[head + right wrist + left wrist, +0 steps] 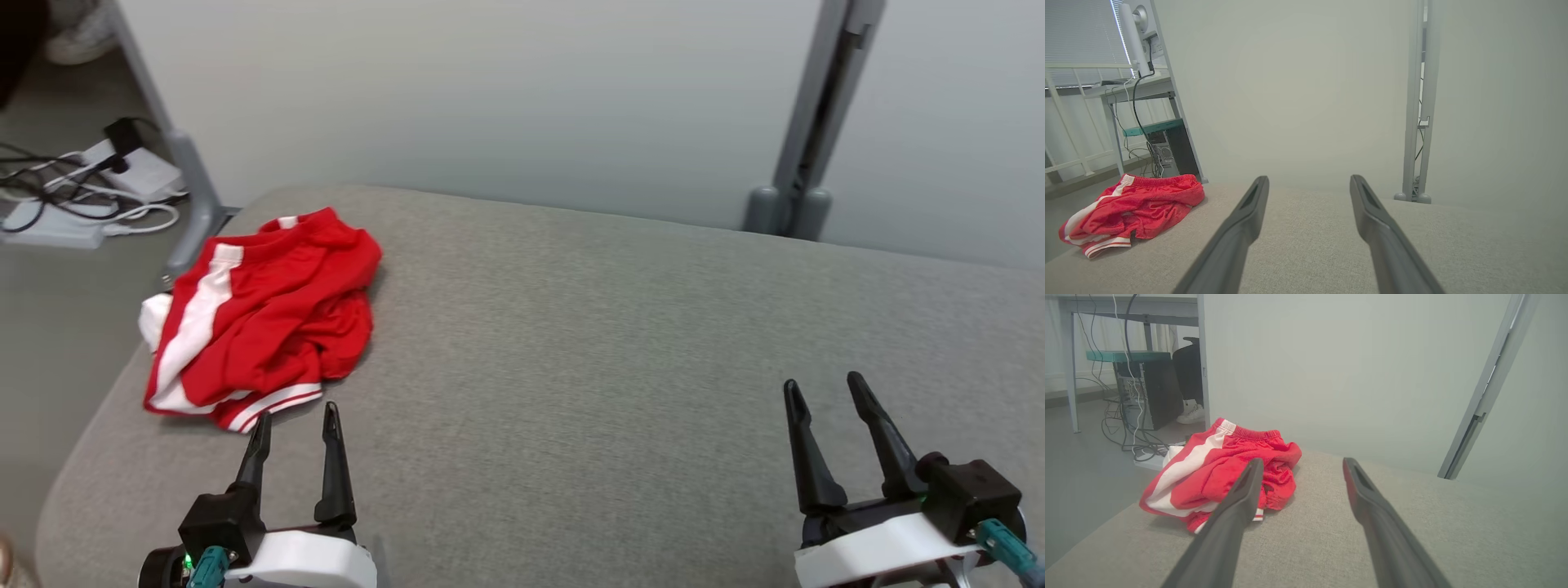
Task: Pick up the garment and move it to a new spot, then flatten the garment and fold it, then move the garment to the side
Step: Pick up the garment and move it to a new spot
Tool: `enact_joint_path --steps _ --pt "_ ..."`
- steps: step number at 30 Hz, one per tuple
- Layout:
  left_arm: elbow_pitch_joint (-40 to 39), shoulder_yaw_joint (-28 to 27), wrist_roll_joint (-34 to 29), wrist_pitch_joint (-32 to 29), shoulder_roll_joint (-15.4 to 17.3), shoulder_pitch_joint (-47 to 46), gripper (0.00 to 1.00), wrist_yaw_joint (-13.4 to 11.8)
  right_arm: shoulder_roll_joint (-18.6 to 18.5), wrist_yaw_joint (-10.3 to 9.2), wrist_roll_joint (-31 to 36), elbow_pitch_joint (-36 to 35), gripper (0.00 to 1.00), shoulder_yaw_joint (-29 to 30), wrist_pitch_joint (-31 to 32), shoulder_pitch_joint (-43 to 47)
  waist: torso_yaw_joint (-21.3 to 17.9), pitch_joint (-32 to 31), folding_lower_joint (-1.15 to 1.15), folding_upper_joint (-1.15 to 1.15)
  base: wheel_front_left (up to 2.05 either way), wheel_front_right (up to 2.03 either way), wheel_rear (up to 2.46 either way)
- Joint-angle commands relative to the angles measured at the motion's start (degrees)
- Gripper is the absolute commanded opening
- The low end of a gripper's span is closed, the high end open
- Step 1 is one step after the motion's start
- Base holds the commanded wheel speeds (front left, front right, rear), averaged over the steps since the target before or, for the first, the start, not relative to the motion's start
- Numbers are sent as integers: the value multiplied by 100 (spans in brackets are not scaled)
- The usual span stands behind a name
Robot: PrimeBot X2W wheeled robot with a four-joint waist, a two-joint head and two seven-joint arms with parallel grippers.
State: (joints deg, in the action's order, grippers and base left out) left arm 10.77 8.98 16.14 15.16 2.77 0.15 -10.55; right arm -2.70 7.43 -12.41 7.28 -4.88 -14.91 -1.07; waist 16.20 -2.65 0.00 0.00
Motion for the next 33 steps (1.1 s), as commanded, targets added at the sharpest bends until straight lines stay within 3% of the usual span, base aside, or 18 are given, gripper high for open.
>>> enact_joint_path --steps 1,7,16,33 --pt "5 -23 -24 12 21 38 100 33 -36 10 36 4 100 -44 -30 23 296 -17 0 0 0 0 0" --pt "35 -18 3 12 21 69 100 62 -36 10 -63 1 100 -104 -31 -24 654 -22 0 0 0 0 0" --pt "39 -163 -47 12 20 92 100 91 -37 10 -131 35 100 -193 -31 -2 852 -16 0 0 0 0 0" --pt "82 -450 -113 12 21 84 100 180 -37 10 -150 42 100 -235 -31 -33 726 -21 0 0 0 0 0"
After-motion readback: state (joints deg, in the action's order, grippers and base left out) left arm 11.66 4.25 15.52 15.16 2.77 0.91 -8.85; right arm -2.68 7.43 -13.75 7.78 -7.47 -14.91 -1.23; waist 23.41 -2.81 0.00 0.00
